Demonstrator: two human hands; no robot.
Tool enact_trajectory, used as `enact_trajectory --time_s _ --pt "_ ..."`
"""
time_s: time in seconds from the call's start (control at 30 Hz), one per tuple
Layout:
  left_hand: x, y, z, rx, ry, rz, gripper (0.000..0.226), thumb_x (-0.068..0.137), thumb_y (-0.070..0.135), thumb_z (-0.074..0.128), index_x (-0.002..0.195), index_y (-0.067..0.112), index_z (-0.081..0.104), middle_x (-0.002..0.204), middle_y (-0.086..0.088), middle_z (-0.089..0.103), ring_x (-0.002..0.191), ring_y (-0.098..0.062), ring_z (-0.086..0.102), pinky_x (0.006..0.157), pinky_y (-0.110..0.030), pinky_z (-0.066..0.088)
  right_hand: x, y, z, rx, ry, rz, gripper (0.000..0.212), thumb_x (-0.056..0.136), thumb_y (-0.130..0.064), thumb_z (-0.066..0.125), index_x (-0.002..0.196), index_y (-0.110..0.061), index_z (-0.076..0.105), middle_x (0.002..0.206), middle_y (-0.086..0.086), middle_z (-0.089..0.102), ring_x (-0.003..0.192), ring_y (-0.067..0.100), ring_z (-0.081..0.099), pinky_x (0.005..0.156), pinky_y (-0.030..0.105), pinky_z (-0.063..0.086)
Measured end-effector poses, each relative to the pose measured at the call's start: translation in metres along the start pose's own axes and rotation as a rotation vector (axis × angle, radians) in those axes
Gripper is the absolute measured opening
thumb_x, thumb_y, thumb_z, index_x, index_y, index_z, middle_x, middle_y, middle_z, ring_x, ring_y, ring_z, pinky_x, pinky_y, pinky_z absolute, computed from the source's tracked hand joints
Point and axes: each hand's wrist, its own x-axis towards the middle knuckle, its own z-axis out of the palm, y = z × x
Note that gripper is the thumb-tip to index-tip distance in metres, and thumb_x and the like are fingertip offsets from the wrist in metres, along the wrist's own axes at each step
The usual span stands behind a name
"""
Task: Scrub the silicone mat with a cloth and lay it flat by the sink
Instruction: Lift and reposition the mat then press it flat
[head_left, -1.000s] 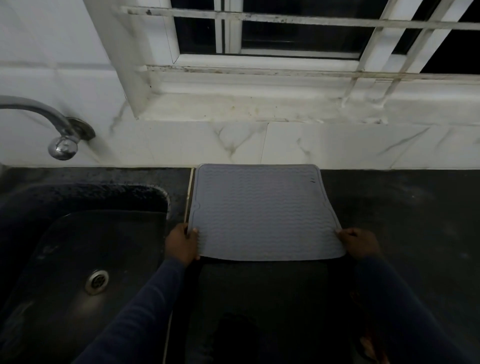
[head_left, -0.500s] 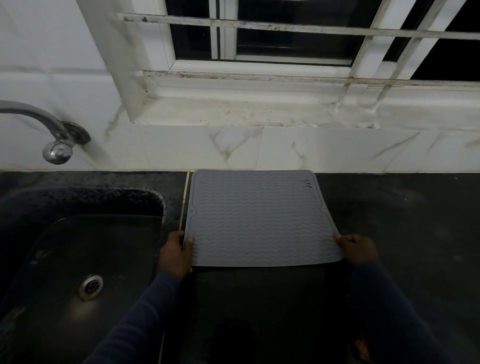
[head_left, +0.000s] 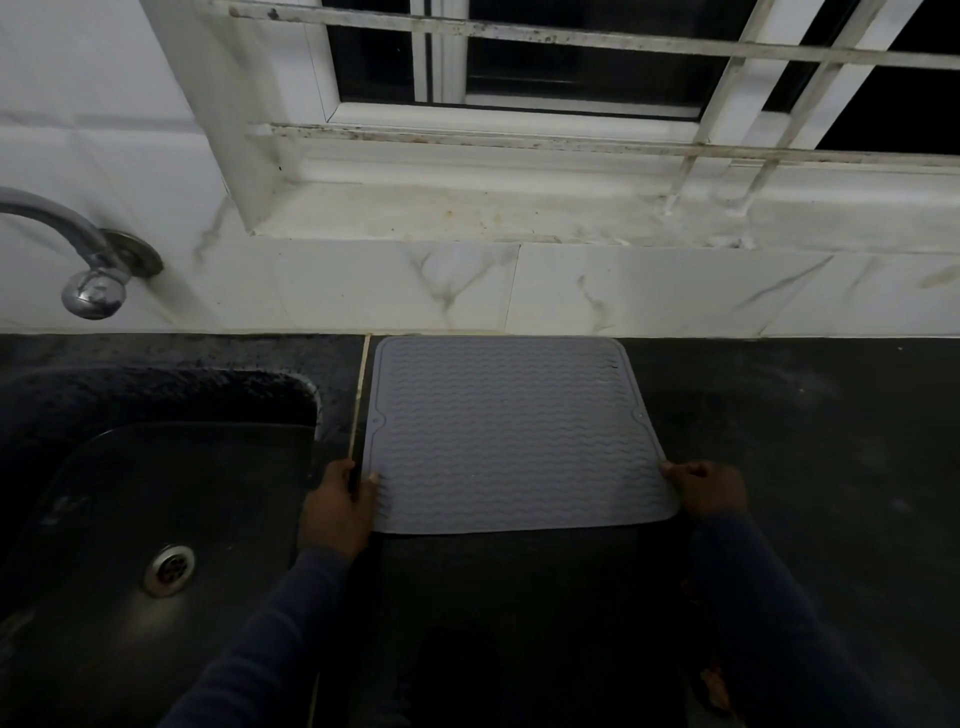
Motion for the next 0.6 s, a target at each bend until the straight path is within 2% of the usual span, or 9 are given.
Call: enact_trajectory --time_s 0.07,0.13,0.2,0.27,0.33,0.4,0.43,0.5,0.6 --pt "0.001 -0.002 -0.004 0.257 0.079 0.099 0.039 0.091 0.051 0.051 0.111 0.018 0.055 0.099 -0.015 0.065 0.086 -0.036 0.063 0.069 -0.038 0.05 -0.007 -0.01 0.002 -0.132 0.093 -0.051 0.028 0.086 -0.029 0.069 0.101 -0.005 0.07 0.108 0.021 0.067 0.103 0.036 0.062 0.086 0.039 0.047" --pt "0.002 0.005 -0.001 0.353 0.157 0.306 0.045 0.09 0.053 0.043 0.108 0.015 0.06 0.099 -0.014 0.062 0.088 -0.036 0.061 0.07 -0.039 0.049 -0.02 -0.026 0.017 -0.209 0.188 -0.248 0.036 0.09 -0.032 0.057 0.113 -0.006 0.064 0.117 0.021 0.063 0.109 0.037 0.058 0.089 0.04 0.045" --pt "0.009 0.02 0.012 0.377 0.139 0.505 0.057 0.086 0.054 0.038 0.113 0.01 0.062 0.108 -0.017 0.061 0.097 -0.037 0.06 0.078 -0.044 0.051 -0.044 -0.047 0.052 -0.27 0.117 -0.521 0.048 0.094 -0.04 0.05 0.131 -0.01 0.054 0.134 0.016 0.054 0.124 0.033 0.05 0.103 0.042 0.039" --pt "0.017 0.035 0.031 0.411 0.032 0.614 0.065 0.087 0.055 0.035 0.127 0.007 0.055 0.126 -0.021 0.056 0.117 -0.038 0.053 0.095 -0.048 0.044 -0.067 -0.073 0.096 -0.373 -0.058 -0.754 0.058 0.097 -0.046 0.045 0.147 -0.019 0.035 0.152 0.008 0.035 0.141 0.026 0.029 0.117 0.047 0.02" --pt "0.02 0.044 0.049 0.481 -0.101 0.621 0.074 0.089 0.058 0.024 0.143 0.01 0.038 0.147 -0.02 0.038 0.137 -0.036 0.033 0.111 -0.049 0.025 -0.076 -0.104 0.132 -0.48 -0.16 -0.915 0.062 0.099 -0.048 0.038 0.153 -0.025 0.019 0.161 0.008 0.016 0.149 0.024 0.008 0.119 0.047 0.001" --pt "0.02 0.041 0.062 0.59 -0.18 0.604 0.08 0.087 0.06 0.01 0.151 0.012 0.02 0.158 -0.016 0.015 0.146 -0.031 0.01 0.116 -0.047 0.003 -0.067 -0.127 0.154 -0.557 -0.207 -0.965 0.063 0.1 -0.05 0.032 0.154 -0.027 0.01 0.163 0.007 0.006 0.149 0.023 -0.001 0.118 0.046 -0.007" --pt "0.019 0.036 0.066 0.62 -0.181 0.607 0.08 0.087 0.059 0.009 0.151 0.012 0.018 0.159 -0.016 0.01 0.147 -0.029 0.006 0.116 -0.046 -0.003 -0.059 -0.133 0.161 -0.61 -0.222 -0.962 0.064 0.1 -0.052 0.03 0.155 -0.028 0.007 0.163 0.006 0.003 0.149 0.022 -0.004 0.118 0.047 -0.008" --pt "0.022 0.031 0.069 0.631 -0.154 0.614 0.077 0.09 0.057 0.013 0.151 0.011 0.018 0.159 -0.016 0.01 0.147 -0.029 0.005 0.115 -0.044 -0.006 -0.043 -0.136 0.17 -0.735 -0.227 -0.981 0.068 0.098 -0.059 0.024 0.155 -0.029 0.003 0.163 0.004 -0.002 0.149 0.022 -0.007 0.117 0.05 -0.009" --pt "0.023 0.029 0.068 0.629 -0.158 0.634 0.074 0.091 0.056 0.016 0.152 0.014 0.016 0.159 -0.014 0.008 0.147 -0.027 0.004 0.116 -0.044 -0.005 -0.028 -0.134 0.168 -0.773 -0.238 -1.084 0.071 0.095 -0.065 0.021 0.155 -0.031 0.005 0.163 0.003 0.001 0.149 0.021 -0.005 0.117 0.05 -0.009"
